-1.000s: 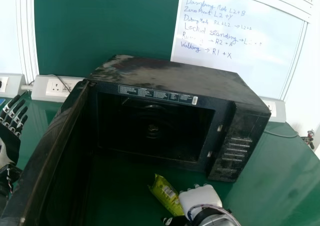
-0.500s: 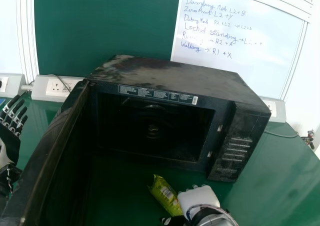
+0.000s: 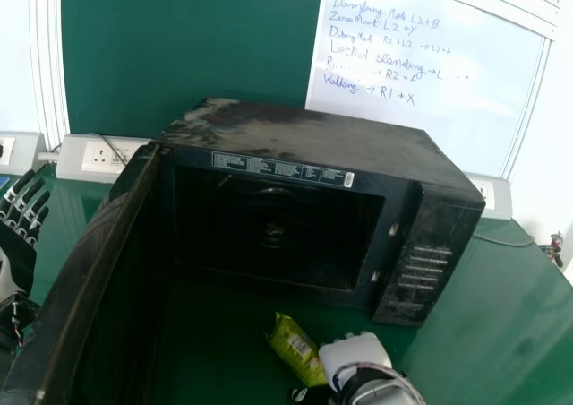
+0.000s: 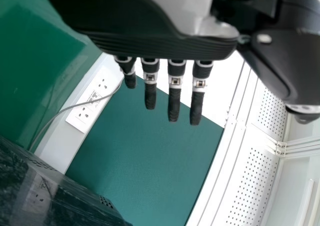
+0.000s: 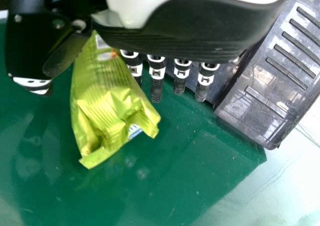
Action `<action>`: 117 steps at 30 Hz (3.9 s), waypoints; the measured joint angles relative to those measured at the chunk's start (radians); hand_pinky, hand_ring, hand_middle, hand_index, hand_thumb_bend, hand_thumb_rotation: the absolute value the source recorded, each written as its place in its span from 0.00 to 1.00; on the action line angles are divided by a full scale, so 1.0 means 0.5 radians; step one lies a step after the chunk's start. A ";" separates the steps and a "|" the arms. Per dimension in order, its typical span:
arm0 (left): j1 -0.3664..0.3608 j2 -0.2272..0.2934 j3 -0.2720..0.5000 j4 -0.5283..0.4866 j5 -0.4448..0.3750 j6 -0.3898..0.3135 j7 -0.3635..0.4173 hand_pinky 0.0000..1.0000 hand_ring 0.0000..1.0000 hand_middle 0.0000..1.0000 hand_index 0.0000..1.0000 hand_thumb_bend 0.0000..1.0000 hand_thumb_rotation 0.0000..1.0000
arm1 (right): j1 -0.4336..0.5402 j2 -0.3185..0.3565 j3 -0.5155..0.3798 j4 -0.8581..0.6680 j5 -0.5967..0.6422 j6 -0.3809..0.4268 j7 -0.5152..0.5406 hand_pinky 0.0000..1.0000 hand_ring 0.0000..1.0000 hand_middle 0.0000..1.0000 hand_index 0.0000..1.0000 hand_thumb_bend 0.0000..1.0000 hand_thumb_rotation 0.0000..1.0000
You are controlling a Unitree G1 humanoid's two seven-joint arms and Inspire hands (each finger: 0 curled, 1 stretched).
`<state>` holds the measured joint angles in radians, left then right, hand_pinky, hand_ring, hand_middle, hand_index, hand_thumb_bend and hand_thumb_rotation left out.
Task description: Put biscuit inside oven
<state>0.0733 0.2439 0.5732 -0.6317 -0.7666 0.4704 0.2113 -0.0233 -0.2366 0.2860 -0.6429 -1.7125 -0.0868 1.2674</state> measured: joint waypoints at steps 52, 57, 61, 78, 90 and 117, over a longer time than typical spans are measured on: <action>0.016 0.000 0.001 -0.072 -0.006 0.041 0.066 1.00 0.91 0.86 0.81 0.19 0.90 | -0.221 -0.146 0.224 0.381 -0.016 0.178 -0.219 0.93 0.90 0.92 0.86 0.76 0.30; 0.020 0.000 0.001 -0.072 -0.005 0.041 0.065 1.00 0.90 0.84 0.80 0.19 0.90 | -0.243 -0.174 0.255 0.386 -0.020 0.169 -0.210 0.63 0.72 0.80 0.81 0.76 0.28; 0.020 0.000 0.001 -0.072 -0.005 0.041 0.065 0.99 0.90 0.84 0.80 0.18 0.92 | -0.254 -0.187 0.260 0.402 -0.015 0.174 -0.215 0.43 0.57 0.68 0.69 0.77 0.17; 0.022 0.000 0.001 -0.072 -0.007 0.041 0.066 0.97 0.88 0.83 0.80 0.18 0.89 | -0.145 -0.063 0.164 0.430 0.060 0.441 -0.407 0.10 0.18 0.47 0.68 0.57 0.00; 0.015 0.000 0.001 -0.072 -0.006 0.041 0.070 0.96 0.86 0.81 0.80 0.17 0.98 | -0.142 -0.058 0.147 0.392 0.099 0.474 -0.393 0.11 0.19 0.47 0.71 0.57 0.00; -0.004 0.000 -0.016 -0.077 -0.005 0.042 0.099 0.95 0.86 0.80 0.79 0.17 0.96 | -0.123 -0.030 0.078 0.258 0.324 0.476 -0.356 0.17 0.25 0.47 0.68 0.57 0.00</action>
<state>0.0716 0.2438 0.5654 -0.6700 -0.7688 0.4913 0.2610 -0.0848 -0.2517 0.3249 -0.5137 -1.5506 0.1514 1.0893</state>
